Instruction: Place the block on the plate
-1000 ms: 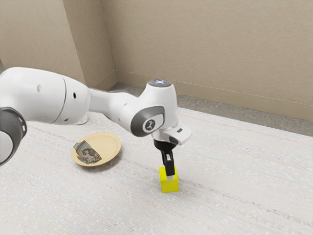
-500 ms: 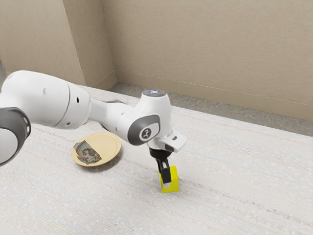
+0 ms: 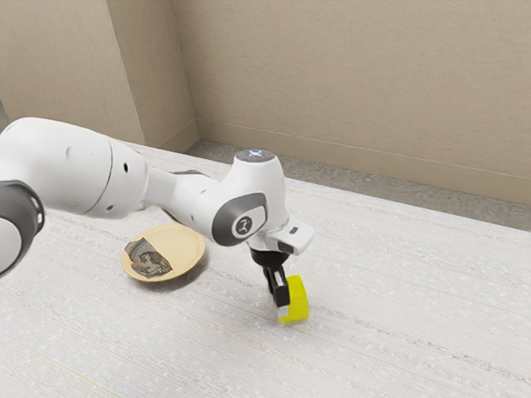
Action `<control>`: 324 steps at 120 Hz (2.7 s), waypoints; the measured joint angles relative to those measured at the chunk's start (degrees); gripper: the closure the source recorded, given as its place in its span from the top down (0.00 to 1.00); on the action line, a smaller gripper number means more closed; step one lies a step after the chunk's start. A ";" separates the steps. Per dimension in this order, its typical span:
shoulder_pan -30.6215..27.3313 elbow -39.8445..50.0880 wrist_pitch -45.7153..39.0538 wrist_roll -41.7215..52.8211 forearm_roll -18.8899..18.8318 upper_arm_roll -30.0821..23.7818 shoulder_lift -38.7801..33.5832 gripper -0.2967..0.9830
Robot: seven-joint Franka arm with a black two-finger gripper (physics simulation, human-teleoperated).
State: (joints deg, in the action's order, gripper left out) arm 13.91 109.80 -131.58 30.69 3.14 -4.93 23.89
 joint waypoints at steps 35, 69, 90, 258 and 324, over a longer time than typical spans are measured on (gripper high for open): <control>1.18 -0.16 1.67 -0.88 -0.15 3.65 -4.20 0.50; 3.97 -0.17 5.93 1.03 1.06 15.44 -7.55 0.49; 3.85 -0.10 7.57 4.20 3.64 23.64 -8.07 0.50; 1.83 3.33 7.03 24.01 11.31 36.56 -4.35 0.65; 4.91 3.18 9.68 25.07 7.51 31.77 -16.02 0.76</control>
State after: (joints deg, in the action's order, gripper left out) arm 18.82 112.98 -121.90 55.76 10.65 26.84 7.87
